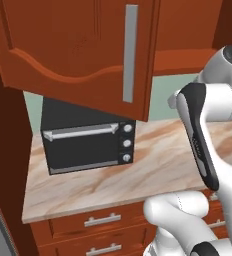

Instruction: Close all open cabinet doors.

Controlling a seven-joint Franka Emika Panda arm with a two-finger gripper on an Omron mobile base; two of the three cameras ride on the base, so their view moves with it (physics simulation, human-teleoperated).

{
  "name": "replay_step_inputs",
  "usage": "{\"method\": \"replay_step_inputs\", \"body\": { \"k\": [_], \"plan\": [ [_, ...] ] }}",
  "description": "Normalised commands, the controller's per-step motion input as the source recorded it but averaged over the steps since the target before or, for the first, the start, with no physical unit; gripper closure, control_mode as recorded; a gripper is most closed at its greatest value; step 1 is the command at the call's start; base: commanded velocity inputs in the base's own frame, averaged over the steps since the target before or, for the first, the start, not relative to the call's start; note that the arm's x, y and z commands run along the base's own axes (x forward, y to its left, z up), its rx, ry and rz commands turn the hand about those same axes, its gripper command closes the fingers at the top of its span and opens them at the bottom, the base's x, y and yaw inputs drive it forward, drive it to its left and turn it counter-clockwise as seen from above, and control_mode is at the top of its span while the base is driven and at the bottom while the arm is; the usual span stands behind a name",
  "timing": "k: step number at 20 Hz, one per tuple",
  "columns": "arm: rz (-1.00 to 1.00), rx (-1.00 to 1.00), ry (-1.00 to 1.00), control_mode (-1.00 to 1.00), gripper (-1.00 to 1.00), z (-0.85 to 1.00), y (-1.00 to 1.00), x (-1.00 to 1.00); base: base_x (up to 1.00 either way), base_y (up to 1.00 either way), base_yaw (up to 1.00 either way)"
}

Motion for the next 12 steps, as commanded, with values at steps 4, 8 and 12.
{"method": "replay_step_inputs", "body": {
  "k": [4, 8, 12],
  "plan": [
    [0.00, 0.00, 0.00, 1.00, -1.00, 0.00, 0.00, 0.00, -0.22, 0.00, -0.29],
    [0.00, 0.00, 0.00, 1.00, -1.00, 0.00, 0.00, 0.00, -0.31, 0.01, -0.30],
    [0.00, 0.00, 0.00, 1.00, -1.00, 0.00, 0.00, 0.00, -0.36, 0.01, -0.18]
  ]
}}
